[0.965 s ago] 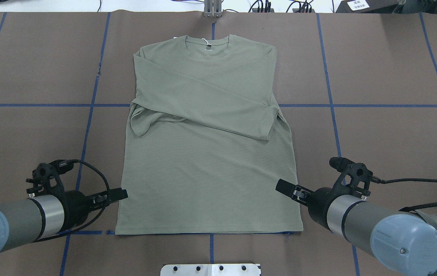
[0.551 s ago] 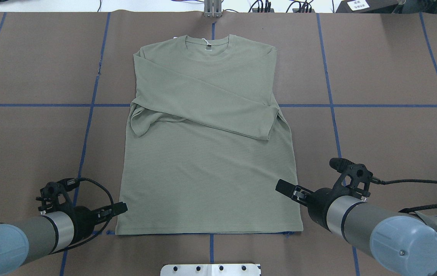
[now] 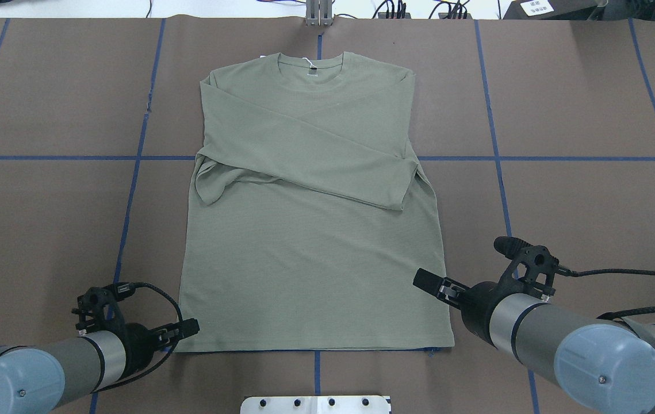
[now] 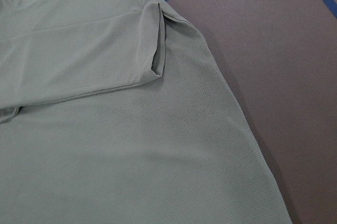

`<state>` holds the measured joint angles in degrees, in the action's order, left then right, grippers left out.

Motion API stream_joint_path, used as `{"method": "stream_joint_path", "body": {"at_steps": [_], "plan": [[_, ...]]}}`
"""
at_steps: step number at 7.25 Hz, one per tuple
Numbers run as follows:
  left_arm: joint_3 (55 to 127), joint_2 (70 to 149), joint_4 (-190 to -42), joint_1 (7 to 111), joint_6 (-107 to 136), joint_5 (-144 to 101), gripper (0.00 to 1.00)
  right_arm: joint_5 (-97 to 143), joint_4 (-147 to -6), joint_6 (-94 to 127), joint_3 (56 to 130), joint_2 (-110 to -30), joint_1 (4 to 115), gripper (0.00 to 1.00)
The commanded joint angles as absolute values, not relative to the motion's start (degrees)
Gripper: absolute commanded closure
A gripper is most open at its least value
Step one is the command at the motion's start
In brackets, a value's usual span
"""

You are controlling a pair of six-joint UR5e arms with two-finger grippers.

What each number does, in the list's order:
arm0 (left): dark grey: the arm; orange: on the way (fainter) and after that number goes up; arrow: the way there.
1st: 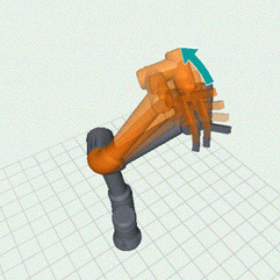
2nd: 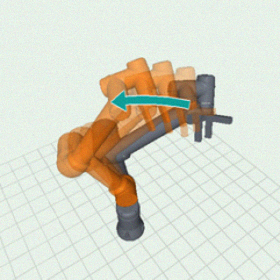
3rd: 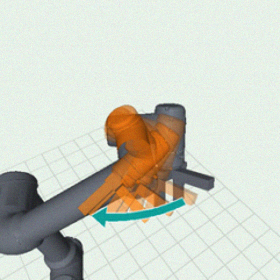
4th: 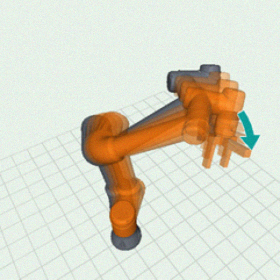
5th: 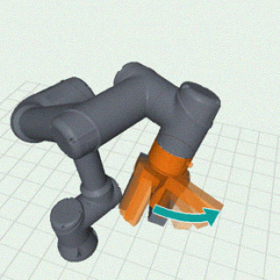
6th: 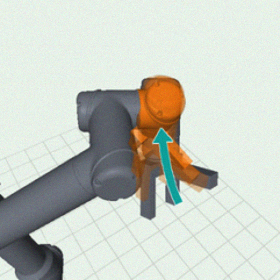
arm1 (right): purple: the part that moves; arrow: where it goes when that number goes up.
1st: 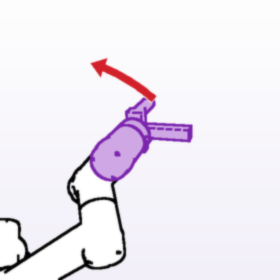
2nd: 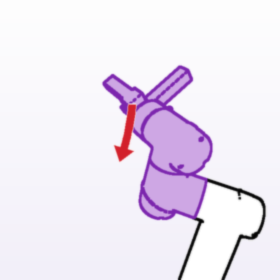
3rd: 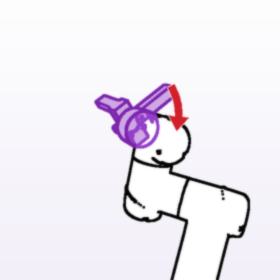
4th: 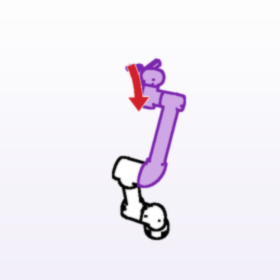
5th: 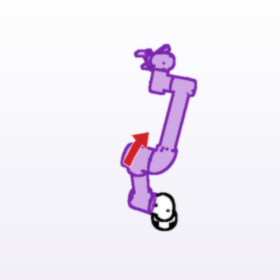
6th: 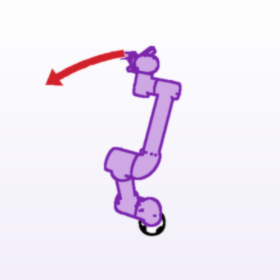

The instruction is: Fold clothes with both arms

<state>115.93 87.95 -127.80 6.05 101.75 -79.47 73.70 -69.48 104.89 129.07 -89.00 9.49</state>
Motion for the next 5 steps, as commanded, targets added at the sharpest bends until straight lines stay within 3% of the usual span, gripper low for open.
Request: {"method": "stream_joint_path", "body": {"at_steps": [1,4,5], "plan": [[115.58,88.15,-127.88,5.36,101.51,-79.54,0.28,73.56,-69.43,104.85,129.02,-88.95,9.49,0.01],[115.75,88.15,-127.88,5.36,101.43,-79.54,0.30,73.56,-69.43,104.85,129.02,-88.95,9.49,0.01],[115.66,88.50,-127.88,5.36,101.51,-79.54,0.39,73.56,-69.43,104.85,129.02,-88.95,9.49,0.01]]}}
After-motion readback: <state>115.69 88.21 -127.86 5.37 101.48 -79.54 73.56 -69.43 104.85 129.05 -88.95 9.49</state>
